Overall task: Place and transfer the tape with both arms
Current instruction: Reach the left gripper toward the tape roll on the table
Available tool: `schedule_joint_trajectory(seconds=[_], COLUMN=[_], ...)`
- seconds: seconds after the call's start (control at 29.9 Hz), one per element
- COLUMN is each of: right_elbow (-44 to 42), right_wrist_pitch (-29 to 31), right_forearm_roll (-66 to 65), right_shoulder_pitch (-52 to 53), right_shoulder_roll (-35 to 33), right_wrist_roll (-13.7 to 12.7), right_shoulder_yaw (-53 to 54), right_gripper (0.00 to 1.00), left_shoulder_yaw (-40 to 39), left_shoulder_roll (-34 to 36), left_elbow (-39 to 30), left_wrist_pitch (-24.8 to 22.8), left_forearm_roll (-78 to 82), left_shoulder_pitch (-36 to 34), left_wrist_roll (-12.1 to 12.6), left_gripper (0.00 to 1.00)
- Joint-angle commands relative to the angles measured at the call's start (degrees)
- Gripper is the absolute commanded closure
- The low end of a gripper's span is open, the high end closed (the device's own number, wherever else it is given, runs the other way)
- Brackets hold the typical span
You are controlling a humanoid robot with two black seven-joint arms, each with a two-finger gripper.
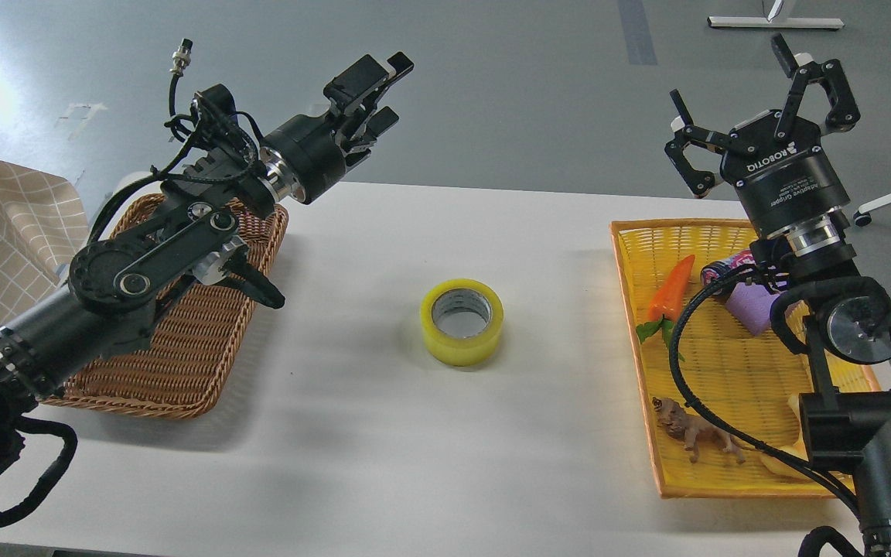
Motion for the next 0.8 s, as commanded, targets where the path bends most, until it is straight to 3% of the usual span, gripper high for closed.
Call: schedule_joint_trajectory(seconds=[0.0,0.77], right_elbow=[-0.04,-1.01], right_wrist_pitch=[0.0,0.0], right_forearm_roll=[0.0,0.0], right_shoulder_pitch=[-0.18,-2.2], right_shoulder_roll=[0.0,0.0], right_wrist_roll=[0.0,-0.35], right_shoulder_yaw=[-0.17,-0.43], right_gripper=[0.0,0.0], left_shoulder_yaw=[1.07,13.37], left_shoulder_roll=[0.72,4.94], left_elbow=[-0.39,-5.75], left_wrist_pitch=[0.21,0.39], left_forearm_roll=[6.53,43.98], left_shoulder_pitch=[-0.28,0.07], left_wrist_roll=[0.27,4.49], left_gripper=[0.02,0.02])
